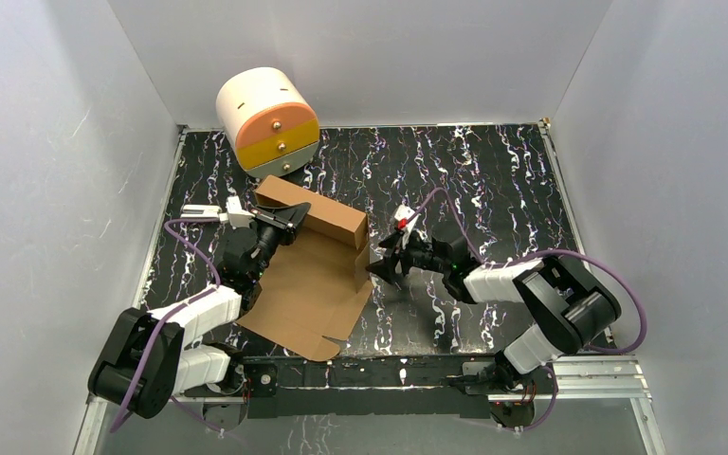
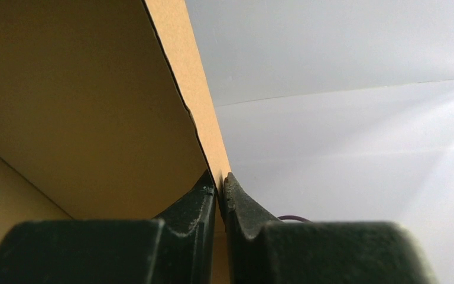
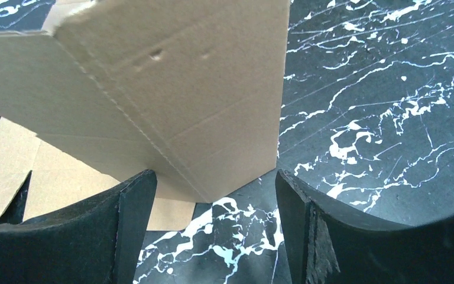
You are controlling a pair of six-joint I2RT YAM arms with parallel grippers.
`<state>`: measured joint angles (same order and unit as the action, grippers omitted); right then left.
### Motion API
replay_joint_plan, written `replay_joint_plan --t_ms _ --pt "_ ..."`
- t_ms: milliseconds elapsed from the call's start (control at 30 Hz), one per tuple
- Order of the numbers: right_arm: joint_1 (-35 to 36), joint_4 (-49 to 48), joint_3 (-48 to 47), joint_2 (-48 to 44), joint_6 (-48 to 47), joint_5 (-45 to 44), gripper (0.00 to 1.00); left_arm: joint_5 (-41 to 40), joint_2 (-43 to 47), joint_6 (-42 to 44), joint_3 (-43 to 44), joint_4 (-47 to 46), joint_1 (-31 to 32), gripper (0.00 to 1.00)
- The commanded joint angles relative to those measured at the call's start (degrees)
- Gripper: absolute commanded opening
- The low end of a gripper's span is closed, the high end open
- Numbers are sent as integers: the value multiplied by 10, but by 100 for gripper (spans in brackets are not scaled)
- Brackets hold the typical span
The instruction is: Fold the paper box
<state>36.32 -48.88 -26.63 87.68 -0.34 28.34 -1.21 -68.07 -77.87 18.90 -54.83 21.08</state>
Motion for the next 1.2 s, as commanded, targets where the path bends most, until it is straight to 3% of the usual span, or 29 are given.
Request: replay_joint_plan --t_ms 0,367,833,1000,1167 --pt "14 -86 14 -28 23 -36 83 11 2 -3 -6 -21 -4 6" --pt "43 -121 -18 -5 26 -87 80 29 1 -8 -10 -25 10 1" --pt "92 -162 -42 41 30 -273 79 20 16 -12 -37 -27 34 0" --pt "95 -162 -58 50 27 -280 78 20 20 -11 -46 -27 40 0" --pt "96 -151 -76 59 17 -323 69 25 25 -15 -54 -27 45 0"
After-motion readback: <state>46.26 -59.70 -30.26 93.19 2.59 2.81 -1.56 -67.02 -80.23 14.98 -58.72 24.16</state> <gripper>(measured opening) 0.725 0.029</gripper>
